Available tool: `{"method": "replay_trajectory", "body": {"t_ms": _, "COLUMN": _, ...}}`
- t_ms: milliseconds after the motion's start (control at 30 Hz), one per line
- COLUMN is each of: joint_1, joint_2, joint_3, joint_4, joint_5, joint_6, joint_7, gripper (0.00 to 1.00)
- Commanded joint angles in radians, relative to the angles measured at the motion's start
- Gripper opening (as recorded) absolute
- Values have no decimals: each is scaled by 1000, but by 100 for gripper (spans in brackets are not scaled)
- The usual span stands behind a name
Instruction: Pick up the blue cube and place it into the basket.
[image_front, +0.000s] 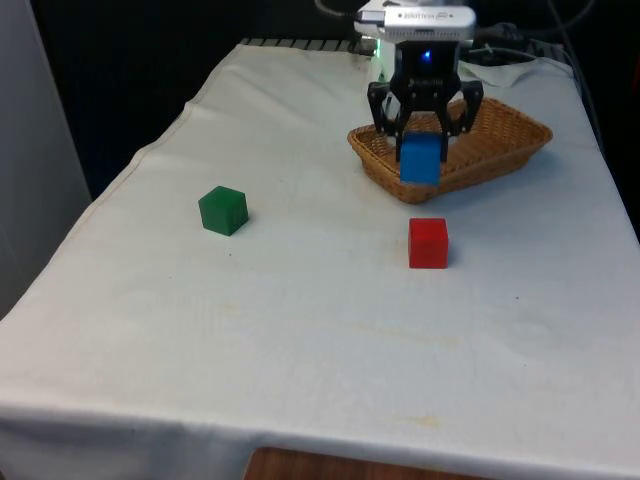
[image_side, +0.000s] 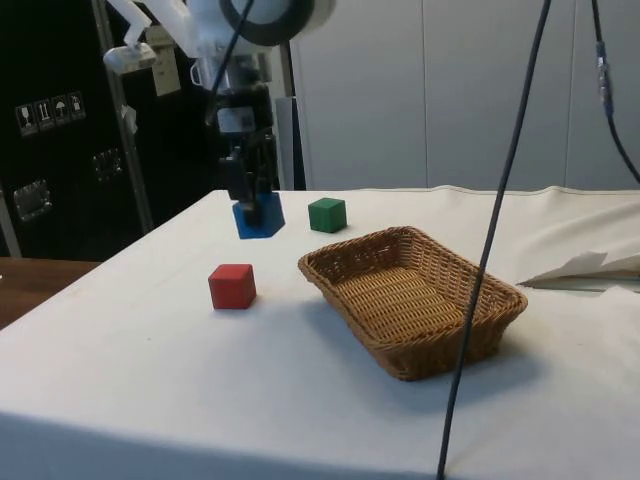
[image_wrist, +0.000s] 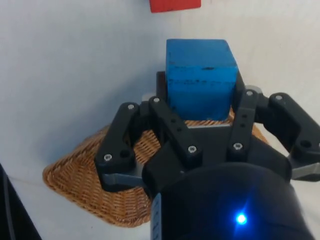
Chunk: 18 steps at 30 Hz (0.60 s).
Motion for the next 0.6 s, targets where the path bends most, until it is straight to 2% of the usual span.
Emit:
{"method": "replay_trajectory", "body": {"t_ms": 0, "joint_1": 0, "joint_2": -17, "joint_3": 2, "joint_4": -27, "joint_5": 3, "joint_6": 30, "joint_7": -1, "gripper": 5}}
{"method": "replay_trajectory", "body": {"t_ms": 33, "joint_1": 0, "joint_2": -28, "joint_3": 2, "joint_4": -49, "joint_5": 4, "joint_6": 49, "joint_7": 0, "gripper": 5}}
{"method": "replay_trajectory", "body": {"t_ms": 67, "joint_1": 0, "joint_2": -20, "joint_3": 1, "joint_4": -37, "joint_5": 0, "joint_6": 30, "joint_7": 0, "gripper": 5}}
{"method": "replay_trajectory", "body": {"t_ms": 100, "joint_1": 0, "joint_2": -34, "joint_3": 3, "joint_4": -61, "joint_5": 4, "joint_6": 59, "joint_7": 0, "gripper": 5}}
{"method": "replay_trajectory", "body": {"t_ms": 233, "joint_1": 1, "joint_2": -63, "joint_3": 3, "joint_4": -117, "joint_5": 3, "joint_6": 107, "joint_7": 1, "gripper": 5}}
{"method": "replay_trajectory", "body": {"t_ms": 333, "joint_1": 1, "joint_2": -80, "joint_3": 3, "joint_4": -150, "joint_5": 2, "joint_6": 132, "joint_7": 1, "gripper": 5}}
{"method": "replay_trajectory", "body": {"t_ms": 367, "joint_1": 0, "joint_2": -71, "joint_3": 2, "joint_4": -138, "joint_5": 0, "joint_6": 116, "joint_7": 0, "gripper": 5}}
{"method": "replay_trajectory", "body": {"t_ms": 567, "joint_1": 1, "joint_2": -124, "joint_3": 3, "joint_4": -227, "joint_5": 0, "joint_6": 190, "joint_7": 2, "gripper": 5}}
